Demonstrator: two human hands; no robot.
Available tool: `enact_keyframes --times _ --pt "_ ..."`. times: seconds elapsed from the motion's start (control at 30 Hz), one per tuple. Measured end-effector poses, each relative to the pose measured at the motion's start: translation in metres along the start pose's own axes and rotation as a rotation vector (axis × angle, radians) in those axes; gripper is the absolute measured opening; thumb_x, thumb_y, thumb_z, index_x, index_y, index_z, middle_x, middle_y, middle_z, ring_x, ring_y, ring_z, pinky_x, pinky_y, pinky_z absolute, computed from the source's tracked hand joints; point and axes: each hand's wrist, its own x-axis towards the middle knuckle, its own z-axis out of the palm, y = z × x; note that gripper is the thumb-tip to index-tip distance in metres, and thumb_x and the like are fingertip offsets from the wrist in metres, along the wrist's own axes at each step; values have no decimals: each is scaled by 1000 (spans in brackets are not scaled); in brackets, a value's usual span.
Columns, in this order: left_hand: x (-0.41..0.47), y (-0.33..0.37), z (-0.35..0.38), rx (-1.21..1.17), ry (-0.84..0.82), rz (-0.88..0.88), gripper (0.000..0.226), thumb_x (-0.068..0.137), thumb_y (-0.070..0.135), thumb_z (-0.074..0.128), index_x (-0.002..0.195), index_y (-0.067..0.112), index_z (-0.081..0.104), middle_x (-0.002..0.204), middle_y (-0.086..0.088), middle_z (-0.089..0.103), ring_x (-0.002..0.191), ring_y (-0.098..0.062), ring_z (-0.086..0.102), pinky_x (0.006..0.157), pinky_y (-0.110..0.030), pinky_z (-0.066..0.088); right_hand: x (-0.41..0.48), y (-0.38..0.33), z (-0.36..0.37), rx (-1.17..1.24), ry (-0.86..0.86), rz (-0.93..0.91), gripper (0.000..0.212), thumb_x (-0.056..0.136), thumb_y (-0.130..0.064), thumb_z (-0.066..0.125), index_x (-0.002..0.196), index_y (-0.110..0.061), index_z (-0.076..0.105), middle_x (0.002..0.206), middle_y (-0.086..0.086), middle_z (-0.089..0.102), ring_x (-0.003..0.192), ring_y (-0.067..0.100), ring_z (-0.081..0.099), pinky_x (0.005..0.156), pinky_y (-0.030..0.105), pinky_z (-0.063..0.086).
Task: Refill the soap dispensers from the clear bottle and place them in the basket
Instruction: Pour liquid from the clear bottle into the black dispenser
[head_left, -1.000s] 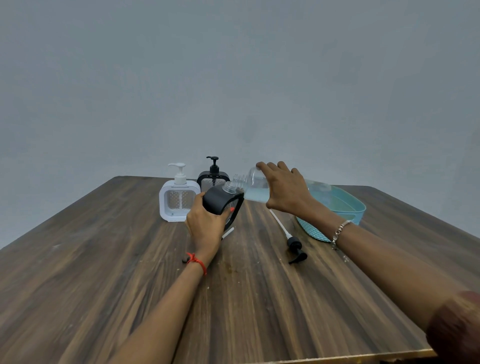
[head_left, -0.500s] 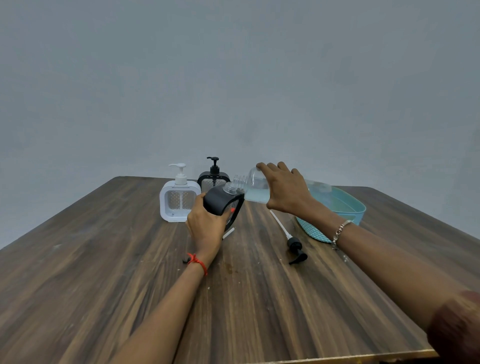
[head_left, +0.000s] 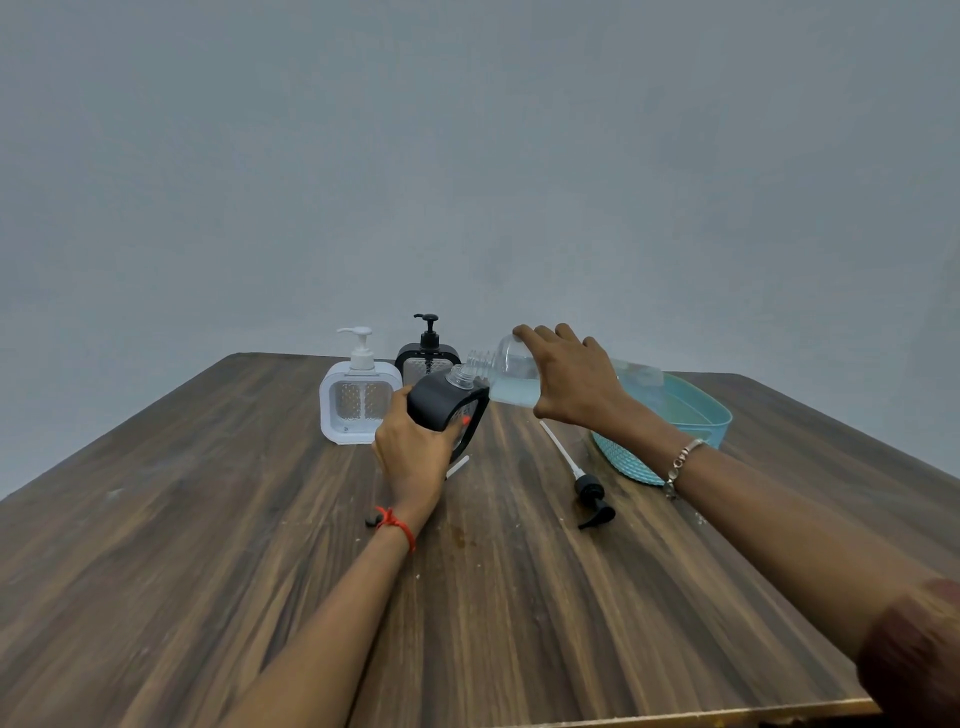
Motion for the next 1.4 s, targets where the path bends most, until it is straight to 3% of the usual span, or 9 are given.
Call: enact_keyframes --times 0.73,1.03,1.17,1.3,1.4 --pt "2 -3 1 -17 -14 -32 60 61 21 86 112 7 58 104 -11 66 98 -28 59 77 -29 43 1 3 4 124 7 35 82 61 -19 74 132 -16 34 115 5 54 107 26 47 74 33 39" --pt "13 -8 -3 -96 -72 -78 63 58 23 88 113 10 60 100 -4 65 90 -16 57 76 -25 46 14 10 13 752 189 223 81 47 -12 88 115 -14 44 101 4 51 86 18 49 58 21 37" --pt "20 -14 -5 -96 -92 -93 65 56 24 89 113 11 60 104 -7 67 96 -22 61 84 -36 52 17 15 23 1056 213 368 83 46 -7 89 117 -16 46 101 2 57 88 20 55 66 27 46" --pt "29 -20 -9 -139 -62 -138 61 54 22 89 108 12 61 98 -3 67 94 -22 63 83 -35 53 20 21 41 1295 168 440 80 46 8 84 113 -19 51 102 4 61 101 27 59 84 41 54" --pt "34 -23 -12 -167 -38 -160 59 55 20 89 107 11 62 96 -2 67 93 -22 64 82 -33 52 19 24 54 1389 131 459 77 47 14 81 111 -17 53 101 3 63 99 25 60 77 33 56"
